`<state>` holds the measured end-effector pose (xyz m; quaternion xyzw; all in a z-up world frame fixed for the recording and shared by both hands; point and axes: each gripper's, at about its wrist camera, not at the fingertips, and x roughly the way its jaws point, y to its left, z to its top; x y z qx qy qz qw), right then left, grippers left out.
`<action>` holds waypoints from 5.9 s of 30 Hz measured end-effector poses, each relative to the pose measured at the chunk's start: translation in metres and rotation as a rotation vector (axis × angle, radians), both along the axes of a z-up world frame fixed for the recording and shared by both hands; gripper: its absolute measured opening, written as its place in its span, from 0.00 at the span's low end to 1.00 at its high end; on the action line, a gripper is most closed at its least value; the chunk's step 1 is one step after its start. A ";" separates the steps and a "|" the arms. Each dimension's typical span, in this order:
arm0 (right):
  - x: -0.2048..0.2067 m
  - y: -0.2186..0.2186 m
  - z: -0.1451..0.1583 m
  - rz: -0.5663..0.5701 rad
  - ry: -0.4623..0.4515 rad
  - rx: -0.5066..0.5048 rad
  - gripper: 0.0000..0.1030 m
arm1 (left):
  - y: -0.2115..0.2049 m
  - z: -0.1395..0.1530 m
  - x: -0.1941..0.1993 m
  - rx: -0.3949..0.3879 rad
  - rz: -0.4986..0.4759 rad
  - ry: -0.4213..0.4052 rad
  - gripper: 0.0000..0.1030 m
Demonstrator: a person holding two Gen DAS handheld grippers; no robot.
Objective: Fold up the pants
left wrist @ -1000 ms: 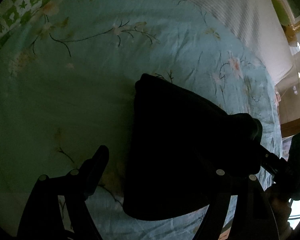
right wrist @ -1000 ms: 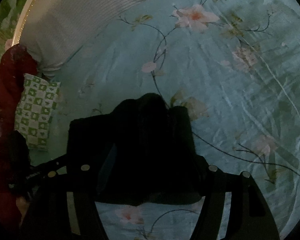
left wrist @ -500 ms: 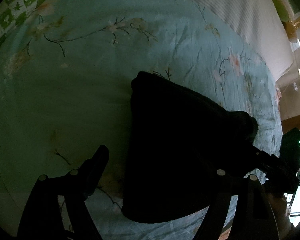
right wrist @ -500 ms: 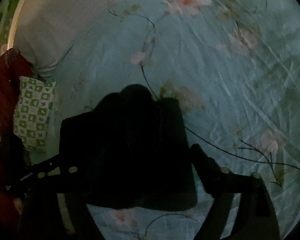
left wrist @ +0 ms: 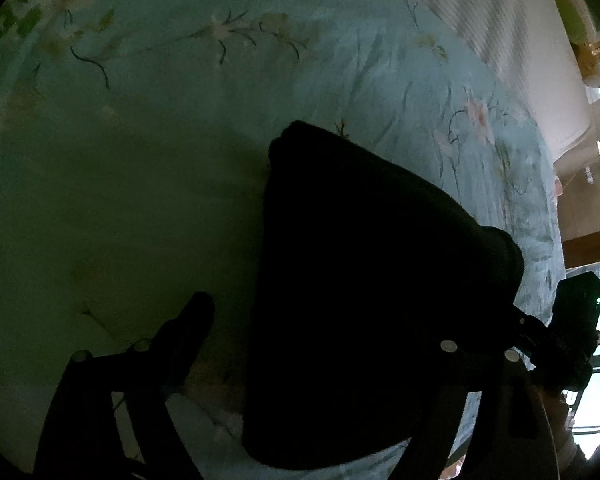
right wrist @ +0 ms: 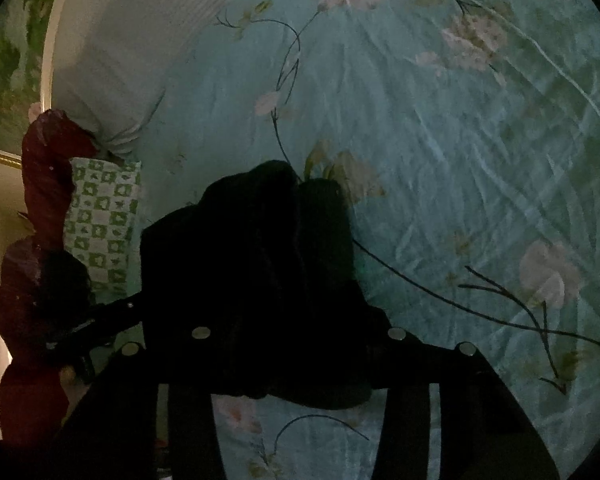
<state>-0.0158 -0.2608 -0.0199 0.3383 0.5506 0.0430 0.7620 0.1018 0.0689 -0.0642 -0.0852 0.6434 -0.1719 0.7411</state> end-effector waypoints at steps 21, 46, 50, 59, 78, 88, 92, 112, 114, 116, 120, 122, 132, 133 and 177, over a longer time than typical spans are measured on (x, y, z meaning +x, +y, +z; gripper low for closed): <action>0.000 0.011 0.039 0.047 -0.100 0.051 0.36 | -0.006 0.063 -0.006 -0.072 -0.011 -0.110 0.29; 0.104 0.045 0.021 0.130 -0.091 -0.054 0.36 | 0.023 0.051 0.067 0.004 0.047 -0.176 0.31; 0.106 0.044 0.017 0.132 -0.084 -0.056 0.37 | 0.025 0.044 0.068 0.009 0.048 -0.161 0.34; 0.104 0.038 0.007 0.136 -0.072 -0.060 0.47 | 0.028 0.034 0.068 0.038 0.055 -0.151 0.52; 0.083 0.036 0.033 0.119 -0.096 -0.203 0.61 | 0.039 0.051 0.030 0.112 0.124 -0.209 0.70; 0.069 0.053 0.045 0.168 -0.147 -0.308 0.76 | 0.036 0.070 0.003 0.186 0.159 -0.279 0.77; 0.063 0.065 0.050 0.208 -0.174 -0.353 0.77 | 0.034 0.074 -0.006 0.211 0.160 -0.297 0.77; 0.033 0.114 0.059 0.366 -0.299 -0.553 0.87 | 0.019 0.073 -0.037 0.316 0.116 -0.374 0.78; 0.030 0.117 0.059 0.370 -0.302 -0.564 0.87 | 0.020 0.073 -0.038 0.318 0.123 -0.379 0.79; 0.028 0.120 0.058 0.376 -0.305 -0.576 0.87 | 0.020 0.073 -0.040 0.320 0.127 -0.386 0.79; 0.024 0.125 0.056 0.388 -0.312 -0.579 0.87 | 0.019 0.072 -0.043 0.321 0.120 -0.390 0.79; 0.022 0.128 0.055 0.394 -0.316 -0.582 0.87 | 0.018 0.072 -0.045 0.324 0.112 -0.391 0.79; 0.016 0.136 0.055 0.400 -0.349 -0.631 0.87 | 0.012 0.074 -0.057 0.332 0.087 -0.437 0.80; 0.016 0.137 0.055 0.401 -0.356 -0.639 0.87 | 0.011 0.074 -0.057 0.335 0.086 -0.446 0.80; 0.018 0.134 0.032 0.372 -0.420 -0.701 0.95 | -0.005 0.052 -0.061 0.402 0.064 -0.538 0.83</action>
